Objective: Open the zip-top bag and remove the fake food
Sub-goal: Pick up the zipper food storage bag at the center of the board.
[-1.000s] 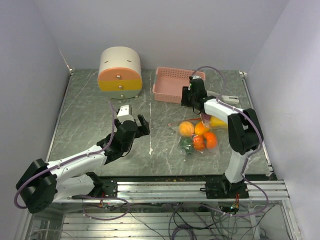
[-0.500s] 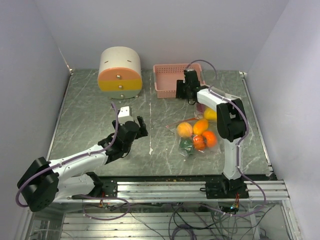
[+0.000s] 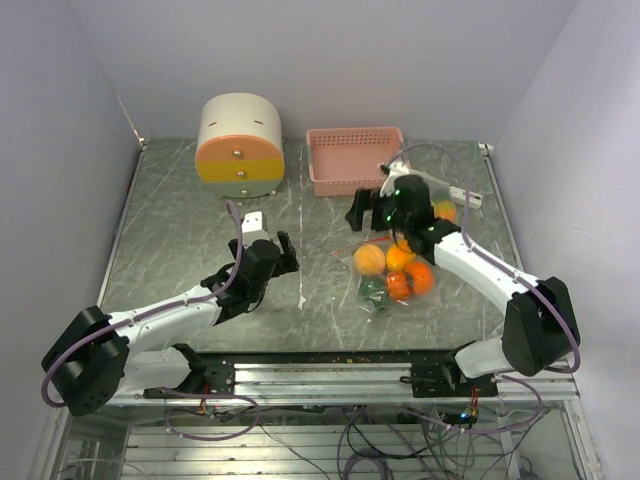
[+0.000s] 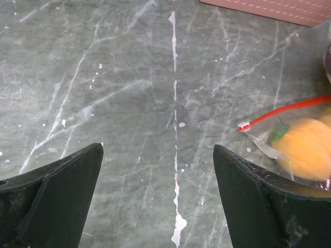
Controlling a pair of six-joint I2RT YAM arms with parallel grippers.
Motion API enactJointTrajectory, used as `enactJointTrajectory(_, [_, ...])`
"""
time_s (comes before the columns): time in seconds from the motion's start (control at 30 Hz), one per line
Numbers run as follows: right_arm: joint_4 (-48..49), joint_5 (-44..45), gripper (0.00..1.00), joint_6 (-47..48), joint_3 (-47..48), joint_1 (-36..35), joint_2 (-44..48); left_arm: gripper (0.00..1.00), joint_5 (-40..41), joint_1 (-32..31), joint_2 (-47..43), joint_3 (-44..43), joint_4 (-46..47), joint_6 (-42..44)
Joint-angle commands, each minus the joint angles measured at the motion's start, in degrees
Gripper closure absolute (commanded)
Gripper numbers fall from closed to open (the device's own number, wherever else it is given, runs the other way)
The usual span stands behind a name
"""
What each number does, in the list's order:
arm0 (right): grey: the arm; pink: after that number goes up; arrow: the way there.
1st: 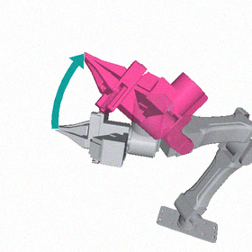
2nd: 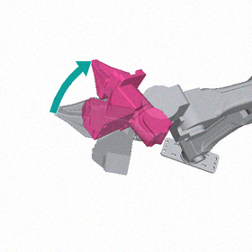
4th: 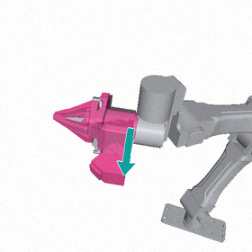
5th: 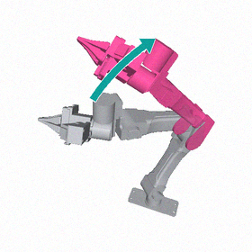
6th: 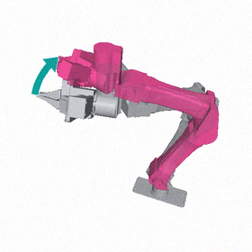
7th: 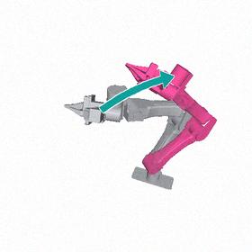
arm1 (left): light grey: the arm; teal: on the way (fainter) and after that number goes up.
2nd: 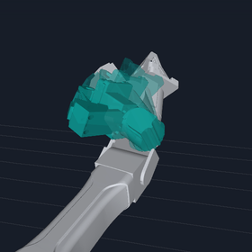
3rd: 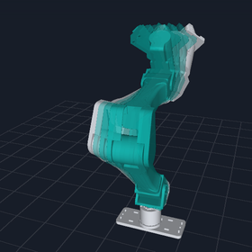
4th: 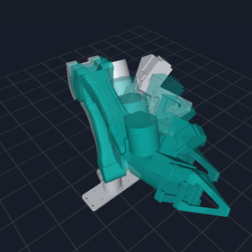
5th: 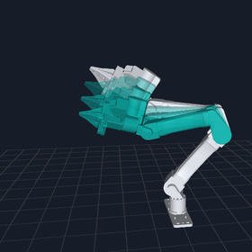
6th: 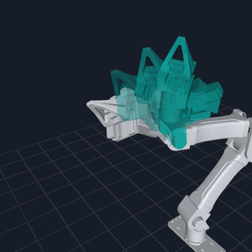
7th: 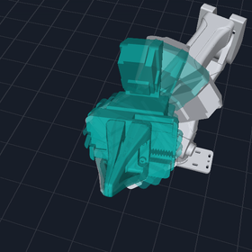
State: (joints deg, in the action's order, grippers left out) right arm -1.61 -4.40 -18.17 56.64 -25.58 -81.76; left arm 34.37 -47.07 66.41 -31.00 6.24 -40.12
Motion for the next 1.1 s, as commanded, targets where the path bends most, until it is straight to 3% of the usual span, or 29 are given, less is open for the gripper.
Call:
enactJointTrajectory(0.0, [-7.6,6.4,0.0,1.1,-5.9,-9.7,2.3,0.01,-10.3,6.5,1.4,-0.6,3.6,-2.5])
enactJointTrajectory(0.1, [-11.0,14.9,0.0,0.4,-8.1,-16.8,3.6,0.01,-20.2,11.8,2.0,1.7,8.7,-5.1])
enactJointTrajectory(0.17, [-12.6,19.9,0.0,-0.7,-9.5,-20.1,3.1,0.01,-21.6,12.7,3.1,2.4,10.3,-6.1])
enactJointTrajectory(0.27, [-14.3,25.2,0.1,-2.6,-10.8,-22.2,1.9,0.01,-23.1,12.8,5.3,2.4,11.6,-6.7])
enactJointTrajectory(0.43, [-14.4,29.8,0.46,-4.5,-11.3,-23.0,1.5,0.01,-24.6,12.8,7.5,2.8,13.3,-7.2])
enactJointTrajectory(0.57, [-14.1,30.5,0.82,-4.2,-9.7,-23.0,1.8,0.01,-24.1,12.7,6.5,2.7,12.4,-6.3])
enactJointTrajectory(0.67, [-14.2,30.9,0.99,-4.0,-8.2,-23.0,2.6,0.01,-23.3,12.6,4.4,4.0,12.7,-5.8])
enactJointTrajectory(1.07, [-10.4,25.2,1.0,-2.8,0.4,-23.1,8.2,0.03,-27.4,12.4,-0.5,5.0,15.6,-2.6])
